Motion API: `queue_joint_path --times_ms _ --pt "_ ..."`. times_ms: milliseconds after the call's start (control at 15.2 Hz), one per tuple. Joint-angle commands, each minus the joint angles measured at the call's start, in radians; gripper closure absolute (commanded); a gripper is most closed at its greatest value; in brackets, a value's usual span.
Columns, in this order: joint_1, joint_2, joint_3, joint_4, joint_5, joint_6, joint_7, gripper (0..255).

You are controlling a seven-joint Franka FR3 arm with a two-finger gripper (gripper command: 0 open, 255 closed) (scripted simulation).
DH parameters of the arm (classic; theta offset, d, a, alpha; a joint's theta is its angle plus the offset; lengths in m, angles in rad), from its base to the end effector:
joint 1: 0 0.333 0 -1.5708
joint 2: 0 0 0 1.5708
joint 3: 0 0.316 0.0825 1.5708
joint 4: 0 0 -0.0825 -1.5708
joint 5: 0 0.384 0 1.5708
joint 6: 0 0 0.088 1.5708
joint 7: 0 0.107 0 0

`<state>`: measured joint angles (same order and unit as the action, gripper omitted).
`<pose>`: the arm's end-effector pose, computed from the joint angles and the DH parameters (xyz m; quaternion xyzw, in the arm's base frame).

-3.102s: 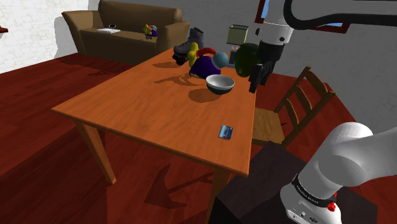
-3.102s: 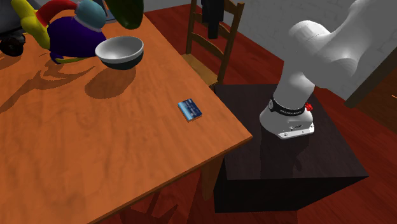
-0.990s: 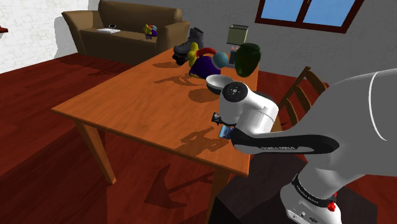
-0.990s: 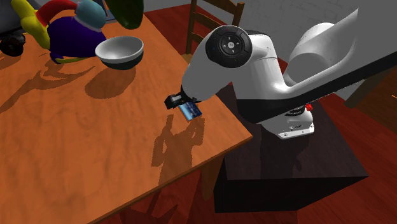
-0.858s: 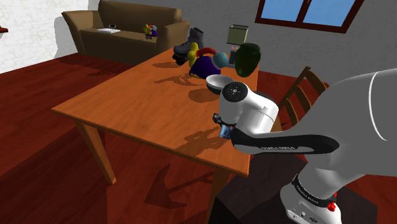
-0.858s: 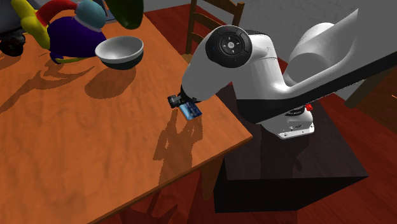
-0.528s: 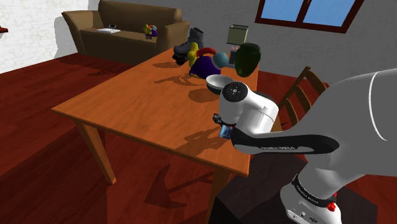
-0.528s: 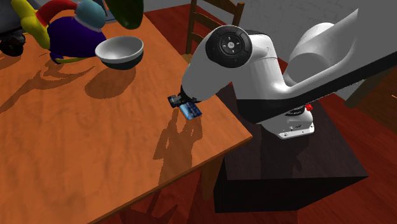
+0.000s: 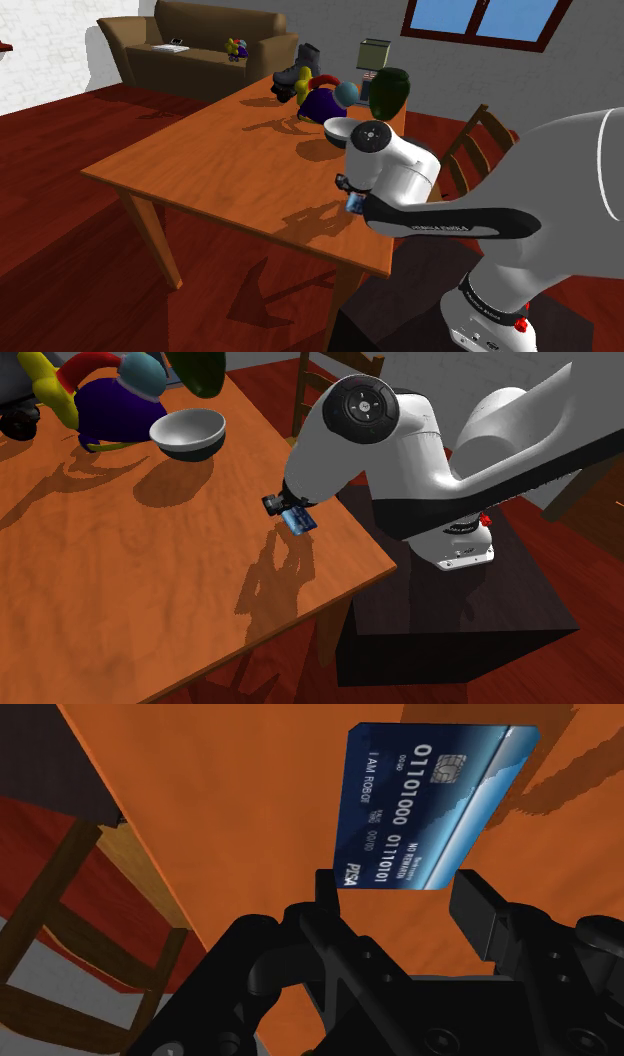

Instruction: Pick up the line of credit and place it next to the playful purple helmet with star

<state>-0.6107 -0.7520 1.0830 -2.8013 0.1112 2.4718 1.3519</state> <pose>0.3483 0.1195 0.3329 0.8224 -0.4906 0.2464 0.1490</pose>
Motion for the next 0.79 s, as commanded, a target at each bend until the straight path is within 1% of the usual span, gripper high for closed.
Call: queue_joint_path --times_ms 0,330,726 --pt "0.023 -0.019 -0.031 0.009 0.002 -0.034 -0.017 255" --pt "0.057 -0.06 -0.097 0.038 0.0 -0.109 -0.056 255" --pt "0.082 -0.1 -0.164 0.081 -0.008 -0.194 -0.098 255"
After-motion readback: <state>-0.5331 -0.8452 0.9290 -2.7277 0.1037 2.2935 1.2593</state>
